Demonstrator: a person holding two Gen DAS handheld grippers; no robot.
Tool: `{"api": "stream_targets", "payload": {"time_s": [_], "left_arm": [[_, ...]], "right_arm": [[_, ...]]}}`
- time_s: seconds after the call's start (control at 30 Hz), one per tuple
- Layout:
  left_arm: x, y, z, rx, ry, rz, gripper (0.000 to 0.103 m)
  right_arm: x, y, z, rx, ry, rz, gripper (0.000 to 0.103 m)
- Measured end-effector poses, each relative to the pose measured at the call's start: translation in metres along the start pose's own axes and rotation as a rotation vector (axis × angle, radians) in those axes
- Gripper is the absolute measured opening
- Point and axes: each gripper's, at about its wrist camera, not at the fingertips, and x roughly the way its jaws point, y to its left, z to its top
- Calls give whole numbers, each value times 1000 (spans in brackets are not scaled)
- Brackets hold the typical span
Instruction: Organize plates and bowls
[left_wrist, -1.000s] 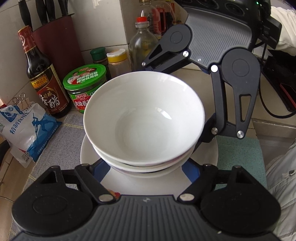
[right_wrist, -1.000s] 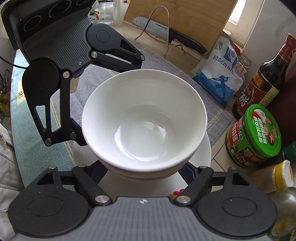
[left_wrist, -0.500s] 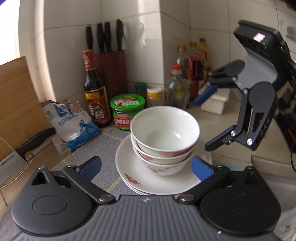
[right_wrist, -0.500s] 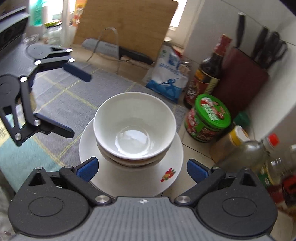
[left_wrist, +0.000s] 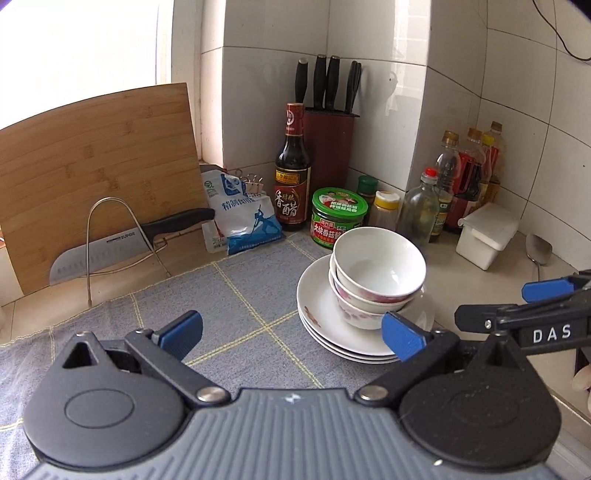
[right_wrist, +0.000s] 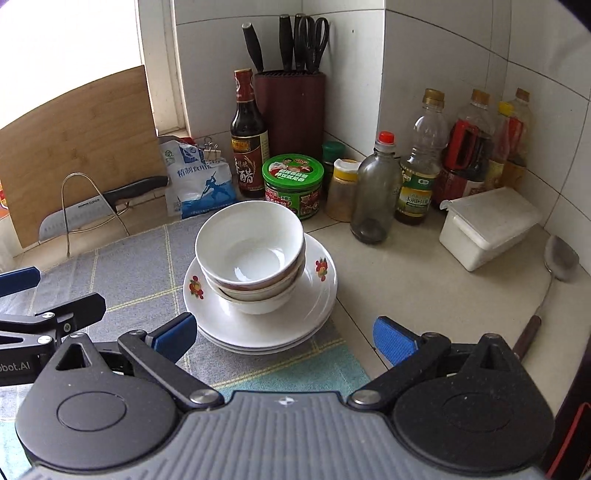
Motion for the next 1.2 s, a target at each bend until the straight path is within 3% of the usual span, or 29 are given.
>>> {"api": "stream_targets", "payload": {"time_s": [0.4,1.2], "left_arm": [[-33,-9,-5,25,-34,0,102],[-52,-13,-4,15,-53,43,102]], "right_arm": [[-47,9,-18,30,-91,-67,103],[-60,16,-18,-11,-124,-56,103]]}}
